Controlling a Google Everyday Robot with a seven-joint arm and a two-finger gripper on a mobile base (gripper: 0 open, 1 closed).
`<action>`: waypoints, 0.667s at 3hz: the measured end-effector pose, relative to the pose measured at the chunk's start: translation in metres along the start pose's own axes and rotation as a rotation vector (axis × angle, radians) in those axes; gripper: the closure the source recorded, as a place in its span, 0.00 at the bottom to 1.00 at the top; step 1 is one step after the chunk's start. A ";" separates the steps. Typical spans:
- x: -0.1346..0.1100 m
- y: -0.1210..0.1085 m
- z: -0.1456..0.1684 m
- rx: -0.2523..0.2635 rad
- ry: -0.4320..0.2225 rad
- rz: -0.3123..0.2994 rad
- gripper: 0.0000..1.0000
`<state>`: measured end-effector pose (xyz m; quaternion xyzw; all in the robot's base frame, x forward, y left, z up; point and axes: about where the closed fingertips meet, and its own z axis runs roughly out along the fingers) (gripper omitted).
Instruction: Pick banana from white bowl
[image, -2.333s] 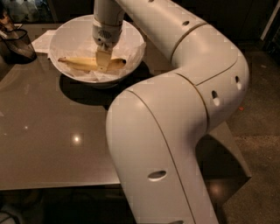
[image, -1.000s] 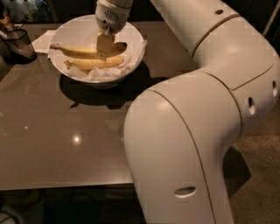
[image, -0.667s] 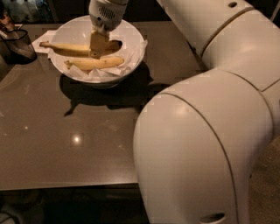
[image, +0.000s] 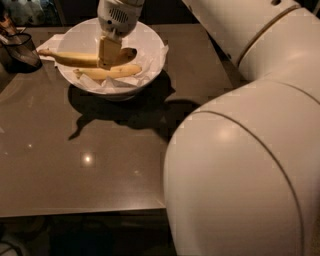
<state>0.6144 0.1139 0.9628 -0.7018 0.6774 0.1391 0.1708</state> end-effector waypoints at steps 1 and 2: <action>-0.021 0.055 -0.012 -0.020 -0.022 0.013 1.00; -0.022 0.058 -0.014 -0.019 -0.023 0.013 1.00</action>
Offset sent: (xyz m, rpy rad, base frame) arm -0.0953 0.0117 0.0295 0.0173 0.0368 -0.0050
